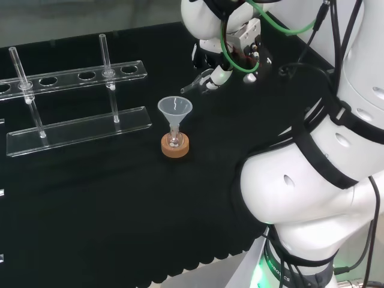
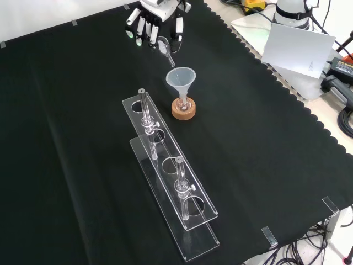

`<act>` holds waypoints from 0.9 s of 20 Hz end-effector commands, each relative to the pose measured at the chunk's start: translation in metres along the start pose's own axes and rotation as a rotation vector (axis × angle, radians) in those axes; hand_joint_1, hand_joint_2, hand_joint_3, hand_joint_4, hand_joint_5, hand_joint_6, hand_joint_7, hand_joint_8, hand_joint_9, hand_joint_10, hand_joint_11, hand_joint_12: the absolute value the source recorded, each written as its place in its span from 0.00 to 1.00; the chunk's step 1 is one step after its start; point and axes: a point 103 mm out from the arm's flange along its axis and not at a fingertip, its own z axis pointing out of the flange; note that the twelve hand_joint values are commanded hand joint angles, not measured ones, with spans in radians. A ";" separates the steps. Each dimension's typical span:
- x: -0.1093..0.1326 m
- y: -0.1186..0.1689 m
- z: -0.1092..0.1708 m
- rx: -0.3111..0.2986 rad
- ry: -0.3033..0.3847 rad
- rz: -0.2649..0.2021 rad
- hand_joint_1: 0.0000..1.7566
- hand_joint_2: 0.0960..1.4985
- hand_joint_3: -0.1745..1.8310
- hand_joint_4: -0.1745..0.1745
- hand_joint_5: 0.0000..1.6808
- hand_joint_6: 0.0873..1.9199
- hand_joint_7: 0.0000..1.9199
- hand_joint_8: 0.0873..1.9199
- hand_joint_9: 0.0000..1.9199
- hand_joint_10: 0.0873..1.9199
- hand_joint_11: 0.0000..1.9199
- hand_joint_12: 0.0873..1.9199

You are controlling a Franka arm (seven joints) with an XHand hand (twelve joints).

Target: Pour all the NaCl from the weighing funnel into the round-bottom flask.

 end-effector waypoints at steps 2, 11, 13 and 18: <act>-0.001 0.006 -0.004 0.014 -0.050 -0.036 0.63 0.40 0.41 1.00 0.76 0.31 0.85 0.06 0.58 0.06 0.10 0.74; 0.003 0.011 -0.007 0.050 -0.118 -0.067 0.63 0.39 0.43 1.00 0.76 0.32 0.86 0.05 0.58 0.05 0.12 0.72; 0.004 0.012 -0.008 0.054 -0.126 -0.070 0.63 0.38 0.43 1.00 0.76 0.32 0.86 0.04 0.58 0.05 0.14 0.71; 0.005 0.012 -0.013 0.063 -0.155 -0.088 0.63 0.38 0.43 1.00 0.76 0.32 0.86 0.04 0.59 0.05 0.15 0.70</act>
